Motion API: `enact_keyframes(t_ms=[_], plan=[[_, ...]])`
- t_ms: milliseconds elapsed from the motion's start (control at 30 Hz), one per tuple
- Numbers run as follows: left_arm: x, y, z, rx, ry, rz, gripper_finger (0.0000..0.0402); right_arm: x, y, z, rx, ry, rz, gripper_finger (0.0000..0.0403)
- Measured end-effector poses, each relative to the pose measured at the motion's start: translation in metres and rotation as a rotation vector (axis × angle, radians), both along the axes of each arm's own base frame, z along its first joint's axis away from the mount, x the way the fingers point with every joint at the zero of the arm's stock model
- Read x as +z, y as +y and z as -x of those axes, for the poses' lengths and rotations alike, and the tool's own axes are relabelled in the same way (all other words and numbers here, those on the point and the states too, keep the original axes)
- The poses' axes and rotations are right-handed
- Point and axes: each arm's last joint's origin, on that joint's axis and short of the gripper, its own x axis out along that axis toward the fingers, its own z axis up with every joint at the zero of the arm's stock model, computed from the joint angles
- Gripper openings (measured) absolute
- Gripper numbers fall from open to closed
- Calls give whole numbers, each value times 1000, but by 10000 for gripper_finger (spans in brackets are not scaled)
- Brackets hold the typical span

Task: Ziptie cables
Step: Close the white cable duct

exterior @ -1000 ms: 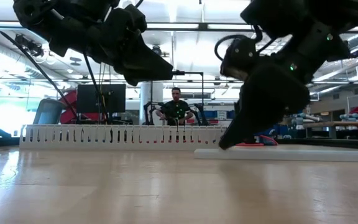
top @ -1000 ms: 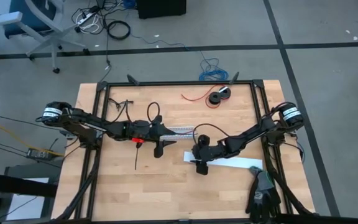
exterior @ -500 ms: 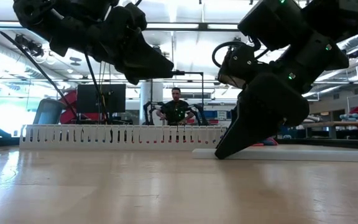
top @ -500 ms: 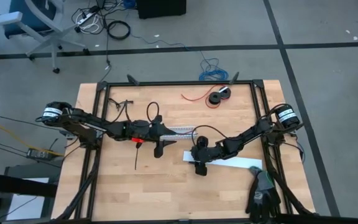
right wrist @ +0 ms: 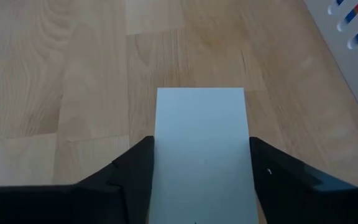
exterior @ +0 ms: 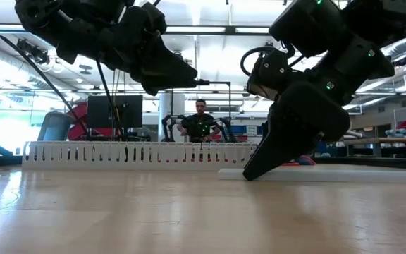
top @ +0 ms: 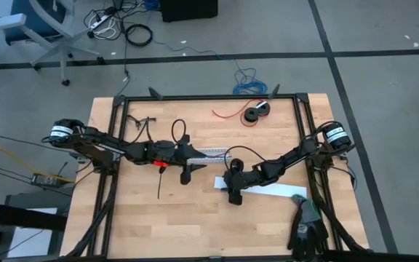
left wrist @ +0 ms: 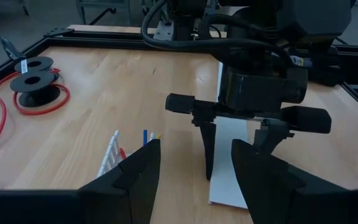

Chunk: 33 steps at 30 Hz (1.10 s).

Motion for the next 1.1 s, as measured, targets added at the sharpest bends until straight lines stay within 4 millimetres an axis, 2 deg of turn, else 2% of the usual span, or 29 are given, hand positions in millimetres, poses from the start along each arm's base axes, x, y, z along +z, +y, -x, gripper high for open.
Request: enact_keyframes(t_ms=[133,367,700,900,1100], plan=[[0,0,0,0,-1,0,209,0,0,0,1,0,0,230],[1,0,0,-1,-9,-3,209,5,0,1,25,-13,3,215],[0,4,0,-5,4,-112,209,11,-1,2,29,-19,12,220],[-17,18,-9,43,74,-118,209,11,-1,2,19,-21,9,223],[-35,36,-33,-9,133,-73,209,12,-1,2,11,-21,-10,222]])
